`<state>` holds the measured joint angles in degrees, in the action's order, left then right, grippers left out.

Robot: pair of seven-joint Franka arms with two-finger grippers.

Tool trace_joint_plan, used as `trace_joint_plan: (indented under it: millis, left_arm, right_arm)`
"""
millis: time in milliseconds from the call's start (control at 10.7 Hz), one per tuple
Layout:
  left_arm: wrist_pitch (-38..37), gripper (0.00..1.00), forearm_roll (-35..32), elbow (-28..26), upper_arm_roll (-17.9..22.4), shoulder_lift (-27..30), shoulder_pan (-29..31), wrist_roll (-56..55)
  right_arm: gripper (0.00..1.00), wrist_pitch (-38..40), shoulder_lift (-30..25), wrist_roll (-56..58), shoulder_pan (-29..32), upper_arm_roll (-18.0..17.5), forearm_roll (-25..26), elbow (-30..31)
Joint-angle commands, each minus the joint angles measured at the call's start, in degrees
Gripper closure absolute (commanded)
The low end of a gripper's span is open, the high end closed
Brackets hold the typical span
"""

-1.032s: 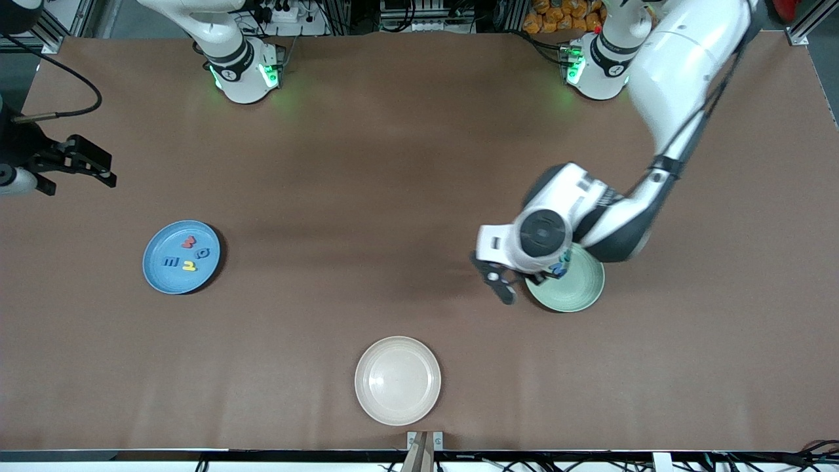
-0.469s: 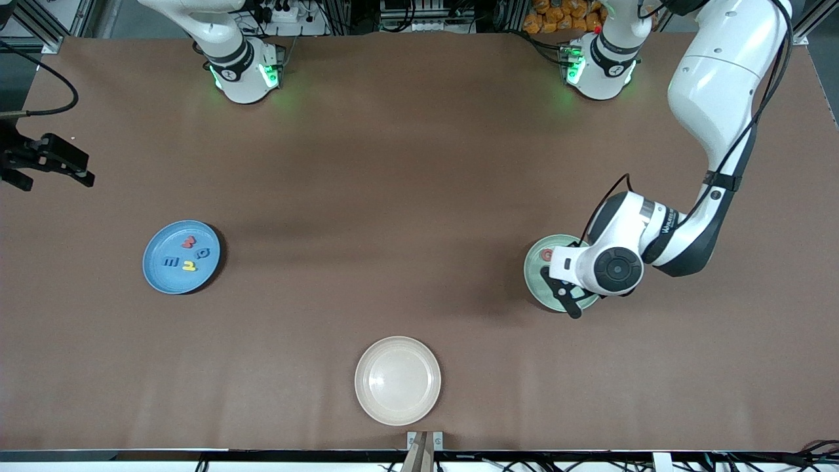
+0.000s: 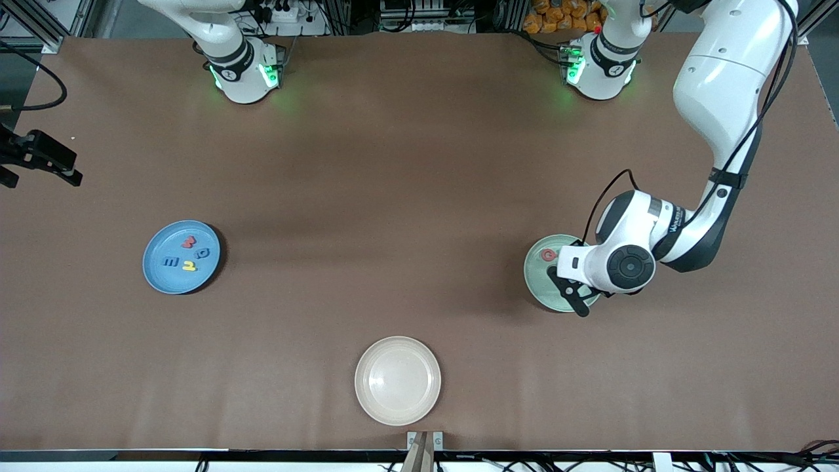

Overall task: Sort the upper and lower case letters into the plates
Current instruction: 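Carry the yellow H onto the green plate with the left gripper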

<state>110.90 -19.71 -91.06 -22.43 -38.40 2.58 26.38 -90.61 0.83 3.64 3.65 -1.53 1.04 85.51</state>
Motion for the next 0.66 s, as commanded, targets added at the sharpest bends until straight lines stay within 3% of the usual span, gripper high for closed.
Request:
trace_joint_plan:
  millis: [0,188,375,469,563]
  left_arm:
    - [-0.5,0.0,1.95,-2.28,2.56,6.83,-0.65,-8.74]
    - [-1.12,0.0,6.05,-0.98,8.24,11.39,-1.0,-10.2]
    - [-1.04,0.0,21.74,-0.7,20.08,17.19,-4.58,-12.03]
    - [-1.04,0.0,26.43,-0.61,25.1,20.44,-6.17,-16.4]
    - [-1.21,0.0,26.82,-0.44,25.94,23.25,-5.67,-20.88]
  right_arm:
    - [0.0,0.96,0.75,-1.0,0.74,-0.67,0.28,-1.58]
    - [0.0,1.05,0.75,-0.91,0.57,-0.67,0.19,-1.58]
    - [0.0,1.05,0.75,-0.91,0.57,-0.85,0.1,-1.58]
    - [0.0,1.05,0.75,-0.82,0.31,-0.93,0.1,-1.58]
    - [0.0,0.96,0.75,-0.91,0.48,-0.94,0.19,-1.58]
